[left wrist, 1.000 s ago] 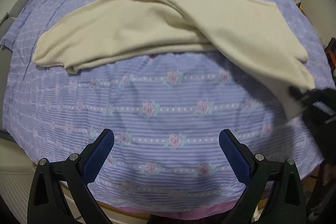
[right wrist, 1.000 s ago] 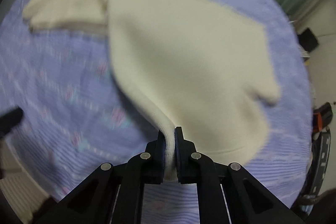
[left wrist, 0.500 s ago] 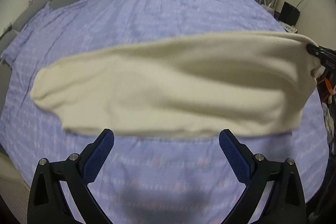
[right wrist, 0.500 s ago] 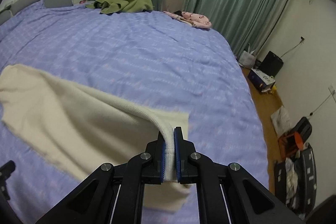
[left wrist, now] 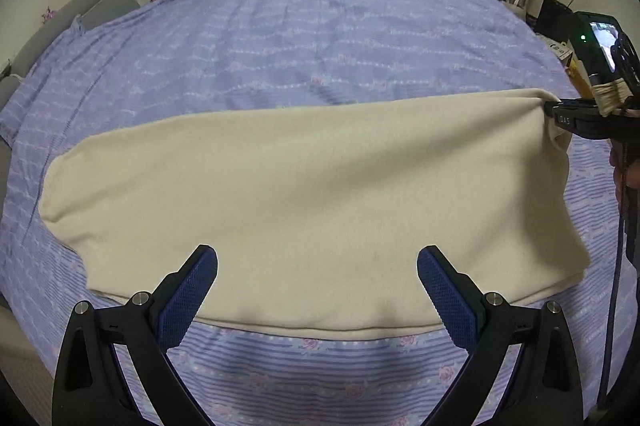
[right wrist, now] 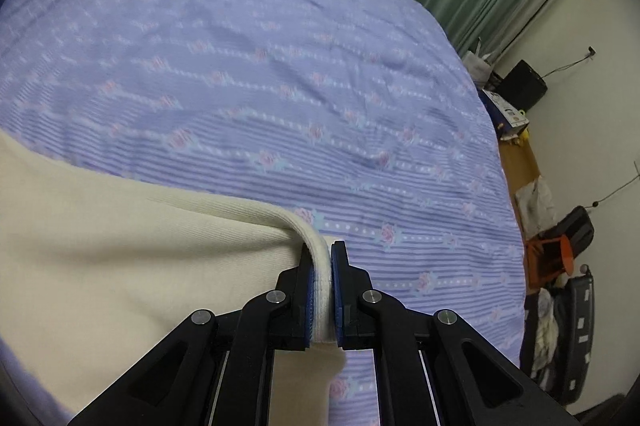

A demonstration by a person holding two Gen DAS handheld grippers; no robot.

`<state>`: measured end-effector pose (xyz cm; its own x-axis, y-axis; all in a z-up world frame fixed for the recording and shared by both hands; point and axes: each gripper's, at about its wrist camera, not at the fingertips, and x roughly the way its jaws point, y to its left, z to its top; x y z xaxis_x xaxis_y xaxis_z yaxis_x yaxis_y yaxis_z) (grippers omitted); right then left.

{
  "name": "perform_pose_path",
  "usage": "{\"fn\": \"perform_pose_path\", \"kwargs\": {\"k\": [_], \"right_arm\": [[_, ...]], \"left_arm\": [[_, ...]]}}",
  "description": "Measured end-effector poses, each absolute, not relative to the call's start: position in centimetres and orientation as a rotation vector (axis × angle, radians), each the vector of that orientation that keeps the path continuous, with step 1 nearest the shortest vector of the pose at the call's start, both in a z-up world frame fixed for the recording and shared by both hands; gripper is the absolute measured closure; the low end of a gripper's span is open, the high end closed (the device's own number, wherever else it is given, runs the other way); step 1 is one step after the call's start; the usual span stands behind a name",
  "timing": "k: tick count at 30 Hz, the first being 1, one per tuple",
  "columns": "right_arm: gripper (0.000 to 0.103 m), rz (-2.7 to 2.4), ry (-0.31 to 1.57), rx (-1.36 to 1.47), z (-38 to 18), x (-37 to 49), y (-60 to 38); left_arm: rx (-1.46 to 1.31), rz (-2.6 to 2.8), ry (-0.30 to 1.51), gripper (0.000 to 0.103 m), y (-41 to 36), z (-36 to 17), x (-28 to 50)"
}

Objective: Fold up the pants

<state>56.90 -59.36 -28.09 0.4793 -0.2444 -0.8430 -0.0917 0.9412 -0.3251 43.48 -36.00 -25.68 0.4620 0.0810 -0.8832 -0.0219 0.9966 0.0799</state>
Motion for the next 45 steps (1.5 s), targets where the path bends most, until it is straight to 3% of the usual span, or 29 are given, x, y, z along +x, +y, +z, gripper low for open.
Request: {"fn": "perform_pose_path", "kwargs": {"k": [3,6,7,17,27,34,45], "right_arm": [[0.085,-0.123,1.100,-0.369,-29.2,57.5,-59.6],[0.039,-0.205,1.073,-0.367,-28.7,57.2,-60.5],[0.035,-0.234,1.049,-0.356,-28.0,56.9,-61.1],[0.035,-0.178,0.935,-0.181,-19.5,46.6,-62.6],[0.030,0.035,0.818,-0.133,-10.6,32.5,-53.8],[0.025,0.192,0.796,-0.090,-7.3,26.6,-44.5],[0.025,0.251,0.794,0.003,-6.5,22.1,-26.2]], "left_arm": [[0.063,0.075,1.103,0.001,-36.2,-26.2,43.7],[0.059,0.072,1.094,0.001,-36.4,-25.7,43.5],[0.062,0.072,1.087,0.001,-36.4,-25.4,43.4],[0.045,0.012,0.966,0.001,-35.4,-19.4,39.1],[0.009,-0.015,0.826,0.000,-29.4,-10.6,29.8],[-0.095,0.000,0.762,0.000,-20.3,-7.0,23.6],[-0.109,0.075,0.776,0.000,0.9,-7.4,19.1]]}}
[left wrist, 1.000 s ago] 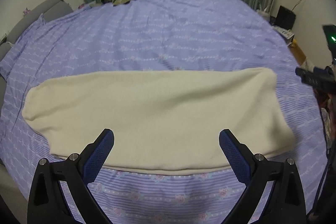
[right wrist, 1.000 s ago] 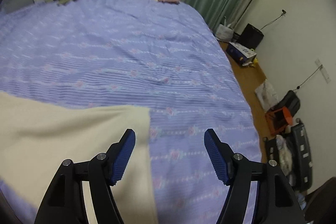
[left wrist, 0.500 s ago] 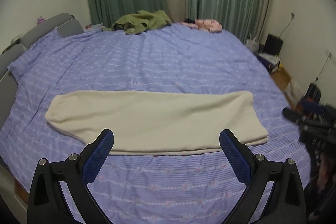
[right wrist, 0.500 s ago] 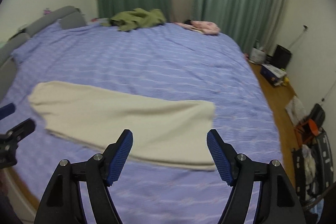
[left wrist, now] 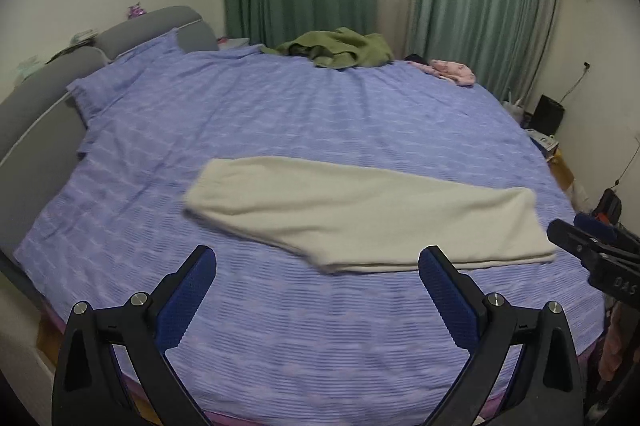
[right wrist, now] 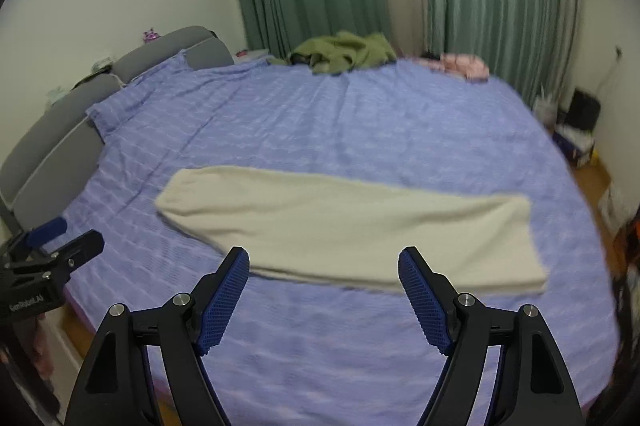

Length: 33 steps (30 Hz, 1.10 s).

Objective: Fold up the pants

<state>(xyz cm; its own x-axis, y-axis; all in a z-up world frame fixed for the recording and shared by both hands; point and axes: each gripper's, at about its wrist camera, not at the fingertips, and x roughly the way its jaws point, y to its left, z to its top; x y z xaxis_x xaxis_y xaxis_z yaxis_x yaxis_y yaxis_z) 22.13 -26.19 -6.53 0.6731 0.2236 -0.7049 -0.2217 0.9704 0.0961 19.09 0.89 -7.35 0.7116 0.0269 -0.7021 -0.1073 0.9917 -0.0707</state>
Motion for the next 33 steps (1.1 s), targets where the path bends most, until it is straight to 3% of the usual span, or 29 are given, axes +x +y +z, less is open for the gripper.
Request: {"fn": "perform_pose_path", "kwargs": {"k": [7,11,15,18,24,33], "right_arm": [[0.025,0.280,0.804,0.092,-8.9,21.0,-16.2],[0.026,0.356,0.880,0.123,-11.7,22.0,-12.2],[0.028,0.414,0.948,0.111,-14.9,24.1,-9.7],[0.042,0.440,0.992,0.093,-18.1,26.4,-8.3],[0.054,0.442,1.088,0.055,-24.6,30.8,-6.9],[0.061,0.436,1.195,0.070,-32.2,35.7,-7.0]], "left_arm": [[-0.113,0.119,0.853,0.000,12.9,-10.5,18.7],[-0.109,0.131,0.900,0.000,15.7,-12.7,19.0],[-0.110,0.123,0.943,0.000,16.2,-15.7,20.7],[-0.107,0.119,0.982,0.000,15.6,-18.7,22.9],[-0.139,0.091,1.068,0.000,13.7,-24.2,27.4],[-0.167,0.090,1.160,0.000,12.6,-29.7,30.6]]}}
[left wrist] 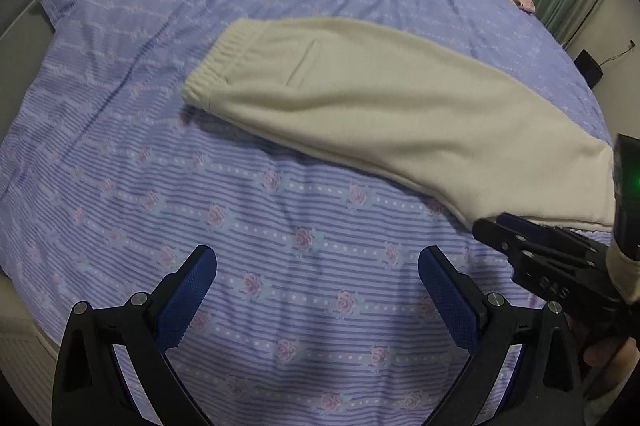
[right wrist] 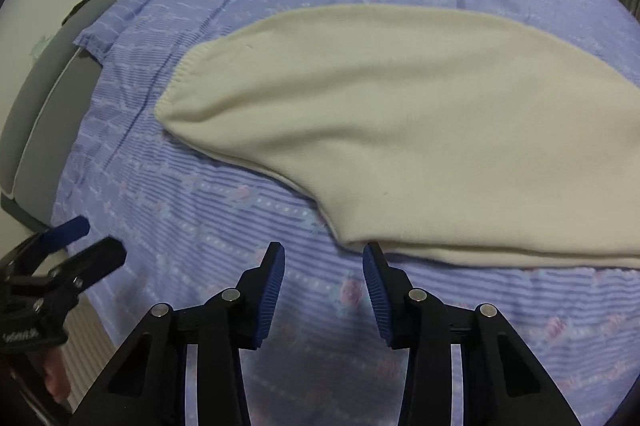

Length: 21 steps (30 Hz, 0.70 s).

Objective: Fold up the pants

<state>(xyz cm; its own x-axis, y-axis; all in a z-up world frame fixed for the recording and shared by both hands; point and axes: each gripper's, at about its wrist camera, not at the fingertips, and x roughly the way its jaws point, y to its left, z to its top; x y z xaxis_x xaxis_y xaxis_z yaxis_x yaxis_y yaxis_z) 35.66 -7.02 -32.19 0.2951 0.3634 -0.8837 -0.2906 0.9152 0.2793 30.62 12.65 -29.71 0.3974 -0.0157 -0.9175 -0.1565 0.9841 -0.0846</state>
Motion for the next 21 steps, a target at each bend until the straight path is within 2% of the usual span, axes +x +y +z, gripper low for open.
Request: {"fn": "perform_pose_path", "kwargs": {"k": [2,5,11,17,21], "right_arm": [[0.062,0.431,1.218,0.056,-33.7,36.5,-6.8],[0.070,0.427,1.283,0.095,-35.6,37.6,-6.8],[0.070,0.437,1.306,0.186,-35.5,37.0,-7.4],[0.070,0.392,1.286,0.128,-35.8,37.7,-7.0],[0.070,0.377,1.175,0.101,-33.6,38.2,-6.7]], "left_arm": [[-0.169,0.094,1.179,0.000,12.7,-30.4,30.9],[-0.172,0.093,1.195,0.000,12.7,-30.9,31.1],[-0.172,0.096,1.190,0.000,13.3,-30.9,31.8],[-0.159,0.099,1.187,0.000,13.4,-30.9,32.5],[-0.159,0.100,1.188,0.000,13.5,-30.8,32.5]]}}
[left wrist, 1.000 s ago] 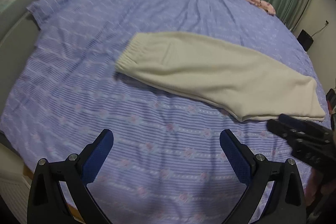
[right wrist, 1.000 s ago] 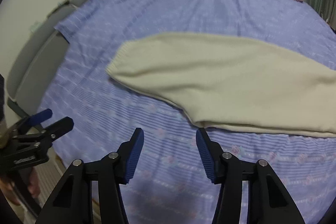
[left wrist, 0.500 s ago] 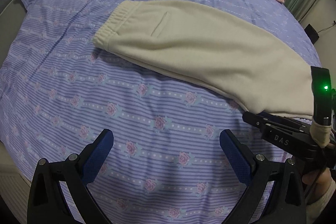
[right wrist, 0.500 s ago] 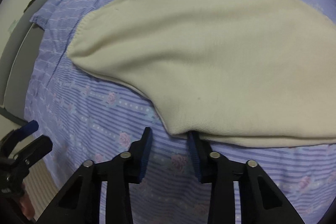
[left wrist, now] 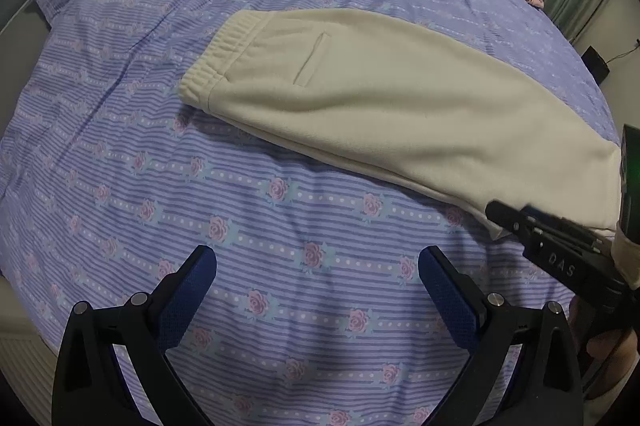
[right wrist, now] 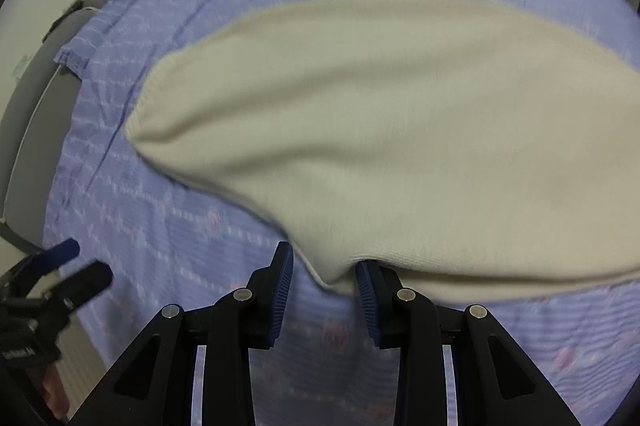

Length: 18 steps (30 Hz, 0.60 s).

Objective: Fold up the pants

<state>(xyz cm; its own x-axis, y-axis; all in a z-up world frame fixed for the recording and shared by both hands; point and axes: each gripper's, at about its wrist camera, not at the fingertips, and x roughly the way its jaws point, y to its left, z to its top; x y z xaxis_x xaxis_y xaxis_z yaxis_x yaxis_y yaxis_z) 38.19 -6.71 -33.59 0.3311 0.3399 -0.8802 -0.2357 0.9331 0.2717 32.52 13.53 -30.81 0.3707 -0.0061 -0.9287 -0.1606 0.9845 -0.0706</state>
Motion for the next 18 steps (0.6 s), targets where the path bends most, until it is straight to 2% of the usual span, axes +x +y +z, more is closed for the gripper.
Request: {"fn": "perform_pose_path", "kwargs": {"k": [5,8,12,18], "right_arm": [[0.071,0.387,1.257,0.079,-36.4,39.2,-6.0],[0.089,0.379,1.253,0.072,-36.1,39.2,-5.8],[0.090,0.370,1.221,0.080,-34.0,37.2,-5.8],[0.089,0.329,1.270,0.021,-35.5,36.8,-5.2]], "left_arm": [[-0.160,0.103,1.193,0.000,13.6,-30.7,32.4],[-0.155,0.102,1.178,0.000,13.9,-30.5,32.1],[-0.194,0.122,1.180,0.001,15.3,-30.7,31.5],[-0.217,0.181,1.207,0.001,17.6,-31.5,31.0]]}}
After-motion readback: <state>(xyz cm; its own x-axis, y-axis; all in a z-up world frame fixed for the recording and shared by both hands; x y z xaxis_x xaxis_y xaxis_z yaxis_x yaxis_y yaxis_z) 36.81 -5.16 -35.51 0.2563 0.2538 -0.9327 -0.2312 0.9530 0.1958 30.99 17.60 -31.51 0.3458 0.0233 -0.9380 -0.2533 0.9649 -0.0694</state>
